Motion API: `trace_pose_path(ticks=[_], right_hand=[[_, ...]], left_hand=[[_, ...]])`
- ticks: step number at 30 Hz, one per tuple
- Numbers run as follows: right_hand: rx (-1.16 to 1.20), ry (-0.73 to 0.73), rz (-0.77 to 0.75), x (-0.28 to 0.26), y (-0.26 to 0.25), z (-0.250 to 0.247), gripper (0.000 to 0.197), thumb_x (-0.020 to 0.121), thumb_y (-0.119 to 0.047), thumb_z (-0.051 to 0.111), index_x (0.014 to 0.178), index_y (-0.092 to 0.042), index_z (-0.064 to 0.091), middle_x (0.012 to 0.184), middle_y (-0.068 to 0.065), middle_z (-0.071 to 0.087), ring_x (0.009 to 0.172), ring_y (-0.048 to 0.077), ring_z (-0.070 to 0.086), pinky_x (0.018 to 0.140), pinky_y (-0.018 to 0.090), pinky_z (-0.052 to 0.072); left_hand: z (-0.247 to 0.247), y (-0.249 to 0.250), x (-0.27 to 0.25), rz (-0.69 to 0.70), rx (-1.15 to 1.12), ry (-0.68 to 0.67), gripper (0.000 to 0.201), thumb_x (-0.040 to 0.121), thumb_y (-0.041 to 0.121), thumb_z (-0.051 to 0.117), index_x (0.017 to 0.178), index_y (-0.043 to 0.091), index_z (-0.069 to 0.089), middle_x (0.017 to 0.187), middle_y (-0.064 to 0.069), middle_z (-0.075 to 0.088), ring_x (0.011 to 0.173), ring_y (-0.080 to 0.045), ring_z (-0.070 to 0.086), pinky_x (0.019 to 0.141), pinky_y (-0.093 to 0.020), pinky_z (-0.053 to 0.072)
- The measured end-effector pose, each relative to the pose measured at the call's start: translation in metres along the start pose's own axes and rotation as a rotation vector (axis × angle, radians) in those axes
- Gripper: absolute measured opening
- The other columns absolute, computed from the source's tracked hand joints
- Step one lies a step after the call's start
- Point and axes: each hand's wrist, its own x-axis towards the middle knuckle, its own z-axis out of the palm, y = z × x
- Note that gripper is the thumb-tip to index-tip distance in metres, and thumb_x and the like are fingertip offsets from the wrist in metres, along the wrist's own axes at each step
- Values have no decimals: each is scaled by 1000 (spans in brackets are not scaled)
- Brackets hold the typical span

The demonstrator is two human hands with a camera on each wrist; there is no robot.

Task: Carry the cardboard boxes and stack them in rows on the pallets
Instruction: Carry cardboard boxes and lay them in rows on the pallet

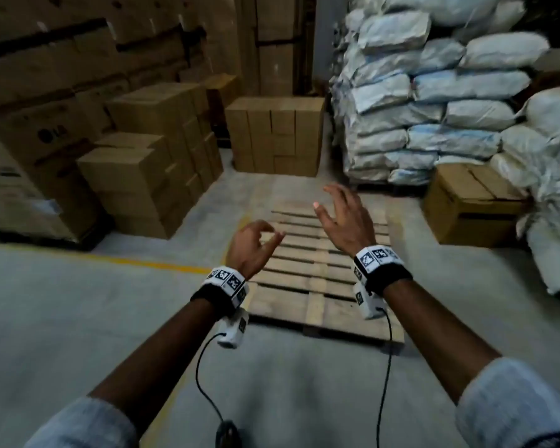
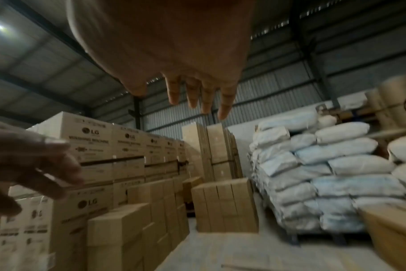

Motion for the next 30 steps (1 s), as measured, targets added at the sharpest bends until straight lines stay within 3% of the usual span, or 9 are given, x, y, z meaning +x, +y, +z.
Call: trace_pose_path(ticks=[3,6,8,10,15,20,25,28,30], right_hand=[[61,-135,97,-14,-2,72,43,99,-45,57,135,-22,56,144,-1,53,129,26,52,99,41,48],[105,-290,174,-24,-7,140,38,96,-39,65,131,-27,59,139,-5,56,127,23,55,98,38,49],[131,-376,216,-21,-19,185,39,95,-39,68,131,-27,60,138,-3,58,126,24,56,99,38,48],[186,-432,258,-19,-33,221,40,95,-42,68,131,-27,60,137,-3,59,125,24,58,101,40,48],[306,-479,322,11,-84,300,36,97,-47,64,130,-32,58,139,-7,60,126,22,57,103,45,48],[331,-548,326,63,-117,369,37,99,-44,62,132,-28,58,140,-6,60,127,21,57,105,43,47],[364,-611,320,130,-130,452,36,98,-46,63,129,-30,59,135,-5,62,122,21,59,103,42,48],[379,-631,289,186,-137,511,33,98,-41,64,127,-25,61,133,-2,62,122,19,58,102,36,46],[394,-629,277,221,-140,547,31,98,-40,65,125,-24,63,132,-2,62,121,18,57,101,34,46]], left_hand=[[15,-70,-5,-145,-95,-112,29,91,46,74,102,19,74,103,0,75,95,-17,69,75,-23,48],[18,-136,-10,-214,-162,-235,25,88,41,78,98,19,73,98,2,75,90,-14,70,71,-12,47],[13,-180,-8,-229,-167,-302,22,88,44,78,96,24,72,98,5,75,89,-12,70,75,-20,52],[5,-218,-5,-257,-195,-318,20,88,45,77,95,28,71,96,8,75,87,-10,71,79,-29,56],[-28,-299,30,-388,-248,-266,24,89,39,77,106,22,72,97,4,75,85,-9,70,80,-23,51],[-51,-362,78,-462,-297,-280,40,87,48,77,120,31,62,98,6,75,86,-10,71,79,-28,54],[-67,-430,141,-512,-252,-322,34,86,56,74,110,34,65,92,11,75,91,-11,70,90,-38,55],[-78,-480,195,-518,-201,-350,47,75,76,63,103,38,65,86,16,74,99,-17,68,93,-43,54],[-88,-507,231,-510,-161,-339,52,73,78,60,104,36,66,85,17,74,99,-19,67,93,-45,53]])
